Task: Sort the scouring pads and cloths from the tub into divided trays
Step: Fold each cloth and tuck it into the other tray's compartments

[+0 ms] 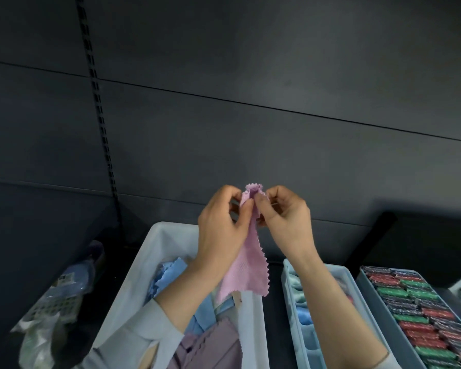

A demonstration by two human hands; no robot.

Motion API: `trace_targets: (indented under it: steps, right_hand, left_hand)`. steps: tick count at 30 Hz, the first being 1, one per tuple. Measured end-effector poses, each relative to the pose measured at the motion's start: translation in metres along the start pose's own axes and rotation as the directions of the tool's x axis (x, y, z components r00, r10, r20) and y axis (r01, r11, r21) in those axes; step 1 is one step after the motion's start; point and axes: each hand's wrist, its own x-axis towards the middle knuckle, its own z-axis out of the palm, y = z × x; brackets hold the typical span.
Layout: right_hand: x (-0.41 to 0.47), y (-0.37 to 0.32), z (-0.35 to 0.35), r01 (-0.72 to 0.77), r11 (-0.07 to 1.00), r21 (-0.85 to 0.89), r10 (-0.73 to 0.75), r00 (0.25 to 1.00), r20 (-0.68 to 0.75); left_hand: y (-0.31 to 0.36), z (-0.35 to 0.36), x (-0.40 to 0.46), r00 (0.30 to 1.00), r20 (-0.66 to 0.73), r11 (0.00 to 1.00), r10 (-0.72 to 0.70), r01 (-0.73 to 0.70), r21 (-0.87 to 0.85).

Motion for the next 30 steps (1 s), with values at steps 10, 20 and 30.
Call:
trace_targets:
  steps: [10, 20, 30]
  right_hand:
    - [-0.004, -0.006, 0.000, 0.033, 0.990, 0.134, -0.040, 0.998, 0.048]
    - [0.001, -0.006, -0.009, -0.024, 0.971, 0.236, -0.011, 0.989, 0.147]
    - [0.011, 0.005, -0.020, -0.146, 0.965, 0.218, 0.069, 0.942, 0.328]
  left_hand:
    - [0.001, -0.001, -0.003, 0.998, 0.045, 0.994, -0.032, 0.036, -0.100]
    - [0.000, -0.004, -0.003, 0.986, 0.125, 0.984, -0.110, 0.125, -0.123]
    - [0.001, -0.015, 0.007, 0.954, 0.267, 0.926, -0.134, 0.216, -0.309]
